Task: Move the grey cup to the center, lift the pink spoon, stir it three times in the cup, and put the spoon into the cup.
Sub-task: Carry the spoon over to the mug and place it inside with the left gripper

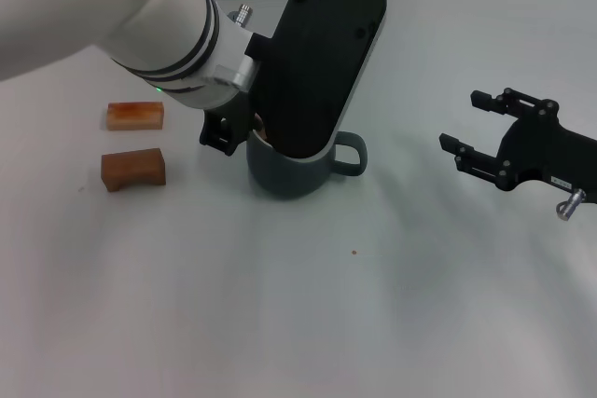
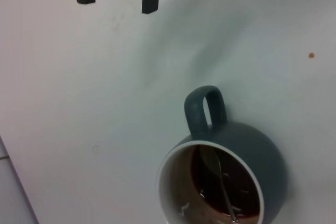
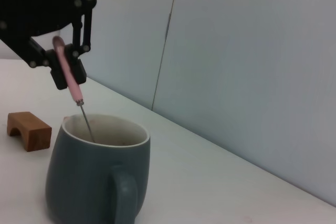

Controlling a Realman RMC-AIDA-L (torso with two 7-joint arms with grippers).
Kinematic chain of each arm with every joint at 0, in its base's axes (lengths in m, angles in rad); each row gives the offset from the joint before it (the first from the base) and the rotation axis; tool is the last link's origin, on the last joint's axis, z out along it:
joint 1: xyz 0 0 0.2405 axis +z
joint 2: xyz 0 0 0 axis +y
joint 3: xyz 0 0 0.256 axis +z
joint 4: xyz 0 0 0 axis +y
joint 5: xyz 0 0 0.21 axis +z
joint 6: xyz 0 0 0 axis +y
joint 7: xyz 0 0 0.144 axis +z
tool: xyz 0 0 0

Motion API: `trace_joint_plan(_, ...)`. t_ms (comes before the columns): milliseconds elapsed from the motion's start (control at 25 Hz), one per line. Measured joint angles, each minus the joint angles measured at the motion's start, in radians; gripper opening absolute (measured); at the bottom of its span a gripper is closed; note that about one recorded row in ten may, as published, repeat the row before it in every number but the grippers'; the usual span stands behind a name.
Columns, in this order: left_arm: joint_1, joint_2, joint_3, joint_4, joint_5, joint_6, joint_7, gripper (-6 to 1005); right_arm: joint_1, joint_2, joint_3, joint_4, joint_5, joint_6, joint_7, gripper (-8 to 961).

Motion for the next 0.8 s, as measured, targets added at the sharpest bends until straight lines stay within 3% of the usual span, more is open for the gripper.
trace_joint_plan(440,-0.008,0.0,-0.019,-0.051,0.024,-0.019,0.0,137,0.0,0.0,0.0,0.0,0.0,0.0,0.001,682)
trace_joint_plan(800,0.01,0.0,-0.022,-0.004,0.011,0.036,0.0,137,0.0,0.0,0.0,0.002,0.0,0.0,0.001,682)
